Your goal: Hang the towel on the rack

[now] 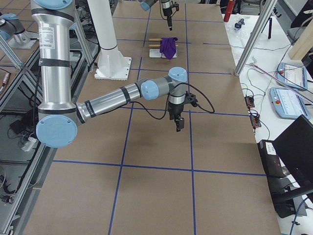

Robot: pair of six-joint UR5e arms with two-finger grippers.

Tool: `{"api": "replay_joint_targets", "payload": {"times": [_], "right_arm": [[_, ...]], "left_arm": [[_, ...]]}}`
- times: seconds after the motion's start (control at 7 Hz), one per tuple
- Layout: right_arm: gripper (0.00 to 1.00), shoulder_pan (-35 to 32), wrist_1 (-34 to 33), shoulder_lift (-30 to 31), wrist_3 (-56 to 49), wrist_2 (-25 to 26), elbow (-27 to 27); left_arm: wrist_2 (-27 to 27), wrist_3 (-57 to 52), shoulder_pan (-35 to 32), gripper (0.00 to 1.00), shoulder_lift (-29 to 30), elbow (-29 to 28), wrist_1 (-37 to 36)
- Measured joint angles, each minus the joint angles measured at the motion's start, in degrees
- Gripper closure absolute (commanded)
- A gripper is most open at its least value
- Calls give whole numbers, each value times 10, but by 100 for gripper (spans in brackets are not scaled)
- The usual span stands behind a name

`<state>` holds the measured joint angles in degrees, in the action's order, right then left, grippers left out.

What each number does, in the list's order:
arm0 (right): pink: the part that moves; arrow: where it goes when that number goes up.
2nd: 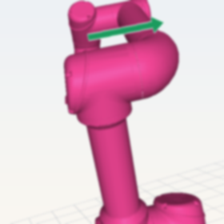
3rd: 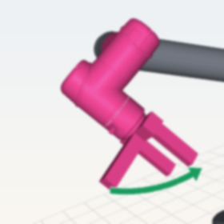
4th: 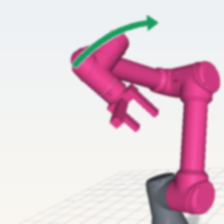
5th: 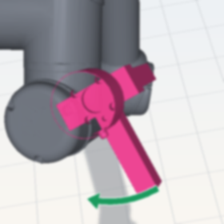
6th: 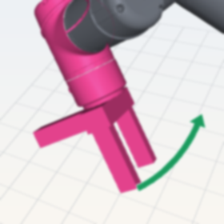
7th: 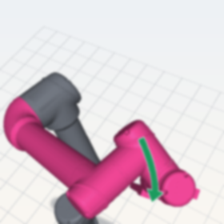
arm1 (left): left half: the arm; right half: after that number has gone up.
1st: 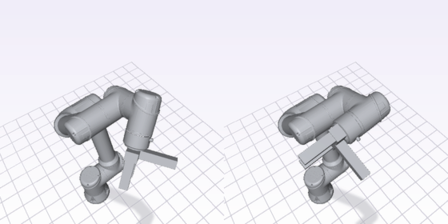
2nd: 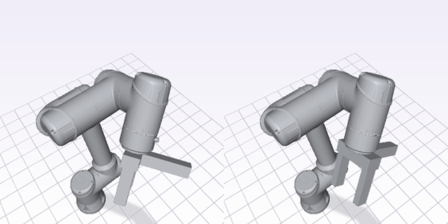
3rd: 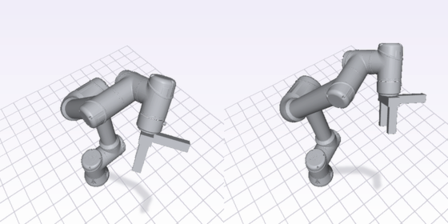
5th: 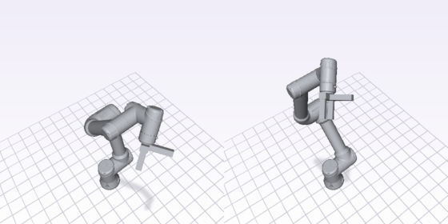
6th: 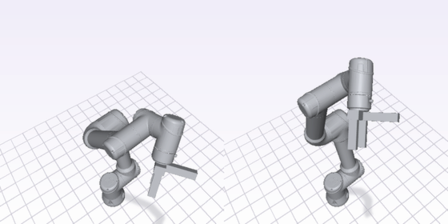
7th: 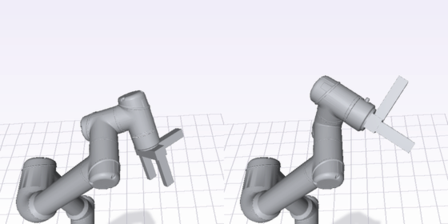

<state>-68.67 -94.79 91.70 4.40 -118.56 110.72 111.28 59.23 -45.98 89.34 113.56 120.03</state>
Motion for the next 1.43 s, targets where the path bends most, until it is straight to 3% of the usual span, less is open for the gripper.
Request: {"api": "replay_joint_targets", "payload": {"times": [0.43, 0.71, 1.0, 1.43], "right_arm": [[0, -123, 1, 50, -48, -113, -63], [0, -179, 1, 75, -82, -133, -80], [0, -190, 2, 78, -84, -134, -86], [0, -190, 3, 71, -66, -133, -84]], "left_arm": [[152, -259, -179, 0, -21, -74, -57], [169, -411, -279, 0, -23, -102, -190], [186, -508, -368, 0, -34, -113, -308], [238, -528, -415, 0, -73, -104, -338]]}}
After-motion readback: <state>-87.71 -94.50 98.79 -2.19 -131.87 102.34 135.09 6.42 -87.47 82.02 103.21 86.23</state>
